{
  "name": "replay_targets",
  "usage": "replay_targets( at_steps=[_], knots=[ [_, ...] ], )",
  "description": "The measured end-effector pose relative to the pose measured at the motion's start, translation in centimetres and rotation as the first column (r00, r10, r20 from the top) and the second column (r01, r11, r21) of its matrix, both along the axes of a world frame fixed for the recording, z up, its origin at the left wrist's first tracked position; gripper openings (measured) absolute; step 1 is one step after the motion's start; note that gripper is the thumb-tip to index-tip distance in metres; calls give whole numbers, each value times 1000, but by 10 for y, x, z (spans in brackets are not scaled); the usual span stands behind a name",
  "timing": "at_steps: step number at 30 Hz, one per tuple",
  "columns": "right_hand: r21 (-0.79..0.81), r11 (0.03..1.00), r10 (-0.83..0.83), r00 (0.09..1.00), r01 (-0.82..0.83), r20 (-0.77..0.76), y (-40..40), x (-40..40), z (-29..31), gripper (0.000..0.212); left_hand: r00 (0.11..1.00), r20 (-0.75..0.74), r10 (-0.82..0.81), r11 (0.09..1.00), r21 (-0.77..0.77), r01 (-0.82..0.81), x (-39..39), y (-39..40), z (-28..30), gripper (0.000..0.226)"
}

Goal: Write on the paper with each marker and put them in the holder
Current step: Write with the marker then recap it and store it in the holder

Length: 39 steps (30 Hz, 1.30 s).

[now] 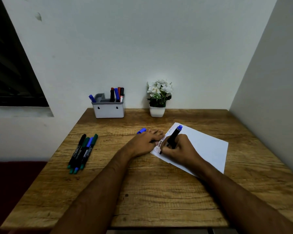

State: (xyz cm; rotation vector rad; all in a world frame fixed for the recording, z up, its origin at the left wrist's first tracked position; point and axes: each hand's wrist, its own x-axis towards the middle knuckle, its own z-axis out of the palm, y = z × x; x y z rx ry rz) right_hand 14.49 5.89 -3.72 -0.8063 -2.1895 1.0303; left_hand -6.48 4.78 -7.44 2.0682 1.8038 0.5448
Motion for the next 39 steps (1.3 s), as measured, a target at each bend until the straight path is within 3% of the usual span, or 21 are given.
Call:
replay_targets(
  at_steps=[39],
  knots=[
    [33,988,-151,988,152,-31,8,-5,-6,17,1000,6,-20,998,53,20,2,-2,5,52]
  ],
)
